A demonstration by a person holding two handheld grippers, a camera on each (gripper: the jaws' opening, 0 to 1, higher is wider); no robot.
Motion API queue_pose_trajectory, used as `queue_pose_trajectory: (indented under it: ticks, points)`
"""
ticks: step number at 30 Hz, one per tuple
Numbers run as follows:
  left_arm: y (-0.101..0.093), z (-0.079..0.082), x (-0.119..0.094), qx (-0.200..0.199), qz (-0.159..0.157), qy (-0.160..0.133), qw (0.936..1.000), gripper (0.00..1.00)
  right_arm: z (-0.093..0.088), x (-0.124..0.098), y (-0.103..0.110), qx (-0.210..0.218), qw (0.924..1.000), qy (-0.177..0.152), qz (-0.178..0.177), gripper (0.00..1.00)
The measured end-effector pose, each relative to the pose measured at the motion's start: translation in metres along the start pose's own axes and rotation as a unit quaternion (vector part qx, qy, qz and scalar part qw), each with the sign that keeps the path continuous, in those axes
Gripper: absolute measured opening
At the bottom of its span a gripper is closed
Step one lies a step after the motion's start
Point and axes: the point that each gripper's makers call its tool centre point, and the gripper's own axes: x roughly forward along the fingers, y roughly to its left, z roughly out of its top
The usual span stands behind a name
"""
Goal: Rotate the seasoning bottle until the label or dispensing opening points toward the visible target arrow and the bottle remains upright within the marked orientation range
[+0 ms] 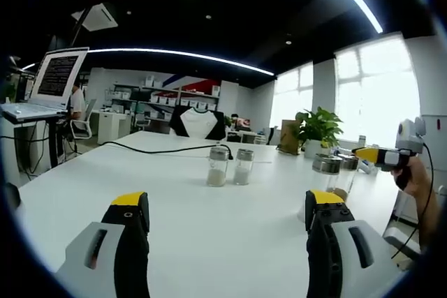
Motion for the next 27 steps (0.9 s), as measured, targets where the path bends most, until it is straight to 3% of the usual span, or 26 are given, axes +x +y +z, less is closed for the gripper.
queue_pose_trajectory:
  ticks: [8,16,27]
  points:
    - [-0.005,0.002,0.001,0.002,-0.006,-0.006,1.0000,0.98,-0.007,-0.010,-0.004,0.001,0.9999,-0.001,-0.016,0.48]
    - [-0.011,0.004,0.000,0.004,-0.013,-0.008,0.9999,0.98,-0.014,-0.023,0.005,0.029,0.9996,-0.003,-0.004,0.49]
    - [-0.008,0.003,0.003,0.000,-0.007,-0.012,0.9999,0.97,-0.033,-0.029,0.007,0.015,0.9998,0.012,-0.012,0.51]
